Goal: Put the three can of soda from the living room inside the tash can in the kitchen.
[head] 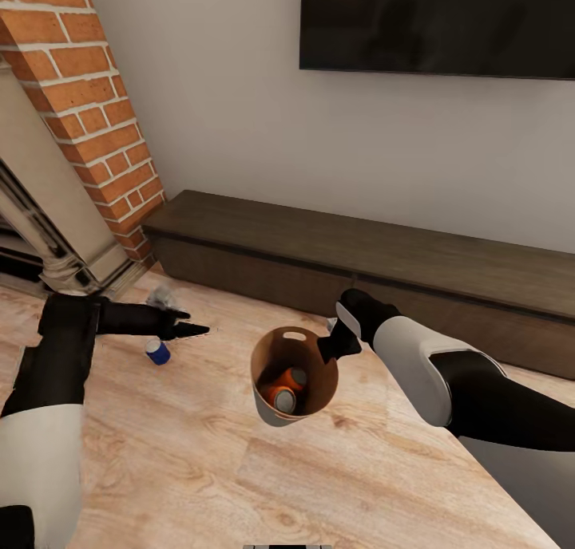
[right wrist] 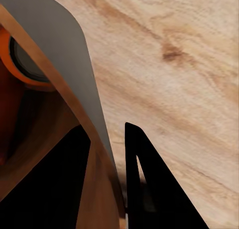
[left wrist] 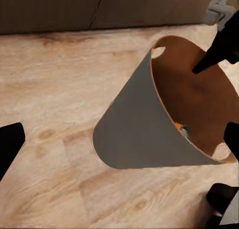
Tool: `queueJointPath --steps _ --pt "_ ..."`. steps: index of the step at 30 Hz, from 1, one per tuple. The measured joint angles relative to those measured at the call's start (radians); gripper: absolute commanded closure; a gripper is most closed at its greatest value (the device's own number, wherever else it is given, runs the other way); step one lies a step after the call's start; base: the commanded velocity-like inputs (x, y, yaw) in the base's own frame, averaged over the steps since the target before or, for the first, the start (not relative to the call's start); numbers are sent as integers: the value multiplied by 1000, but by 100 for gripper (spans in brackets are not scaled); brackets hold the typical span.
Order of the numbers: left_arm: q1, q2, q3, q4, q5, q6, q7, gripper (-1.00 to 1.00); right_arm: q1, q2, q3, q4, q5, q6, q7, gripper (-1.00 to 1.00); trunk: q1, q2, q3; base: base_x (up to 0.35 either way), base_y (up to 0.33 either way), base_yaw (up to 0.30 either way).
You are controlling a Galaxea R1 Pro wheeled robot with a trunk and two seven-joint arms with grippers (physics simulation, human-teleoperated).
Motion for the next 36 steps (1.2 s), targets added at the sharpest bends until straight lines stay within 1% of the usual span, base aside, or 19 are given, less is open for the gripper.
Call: queueJointPath --steps 2,3,5,7,10,11,14,15,16,17,19,21,22,24,26,29,31,33,36 --pt "12 2 67 48 -2 -29 41 -100 0 0 -1 0 -1 0 0 100 0 0 0 0 0 0" --pt "25 3 131 165 -4 -69 201 -100 1 -6 -7 0 -8 0 -2 100 0 0 0 0 0 0" --pt "29 2 151 249 -1 -80 316 -100 3 -17 -10 1 -8 0 -8 100 0 0 0 0 0 0" --pt "32 3 169 373 3 -115 509 -100 22 -39 -27 0 -24 1 -48 100 0 0 0 0 0 0" --pt "33 2 177 446 7 -162 592 -100 42 -61 10 -1 17 1 -84 100 0 0 0 0 0 0" --pt "34 2 179 475 7 -184 624 -100 54 -74 10 -6 20 1 -98 100 0 0 0 0 0 0" --pt "34 -3 183 503 10 -216 666 -100 91 -125 -5 -60 11 1 -111 100 0 0 0 0 0 0" --pt "34 -4 183 505 10 -219 670 -100 98 -133 -6 -74 16 1 -112 100 0 0 0 0 0 0" --pt "34 -5 184 508 11 -225 675 -100 119 -151 -16 -112 -2 1 -112 100 0 0 0 0 0 0" --pt "34 -5 185 509 11 -227 676 -100 124 -157 -19 -127 3 1 -113 100 0 0 0 0 6 0" --pt "34 -6 186 511 12 -235 680 -100 145 -182 -26 -166 -18 1 -112 100 0 0 0 0 110 0" --pt "34 -6 187 516 12 -240 681 -100 151 -189 -16 -173 5 1 -114 100 0 0 0 0 199 0" --pt "34 -9 185 527 11 -262 688 -100 168 -197 -20 -183 7 1 -117 100 0 0 0 0 256 0" --pt "34 -10 184 529 11 -269 692 -100 181 -198 -13 -184 15 1 -118 100 0 0 0 0 274 0" --pt "34 -11 183 543 8 -277 699 -100 205 -199 -20 -193 -4 1 -118 100 0 0 0 0 296 0" --pt "34 -18 182 564 5 -282 736 -100 241 -196 -33 -202 -27 -35 -116 100 0 0 0 0 305 0" --pt "34 -33 181 571 4 -284 771 -100 257 -192 -55 -203 -14 -55 -117 100 0 0 0 0 310 0" --pt "34 -40 181 573 5 -286 785 -100 262 -193 -81 -204 -9 -62 -117 100 0 0 0 0 311 0" --pt "34 -47 181 574 7 -286 795 -100 267 -201 -108 -204 -23 -67 -116 100 0 0 0 0 312 0"
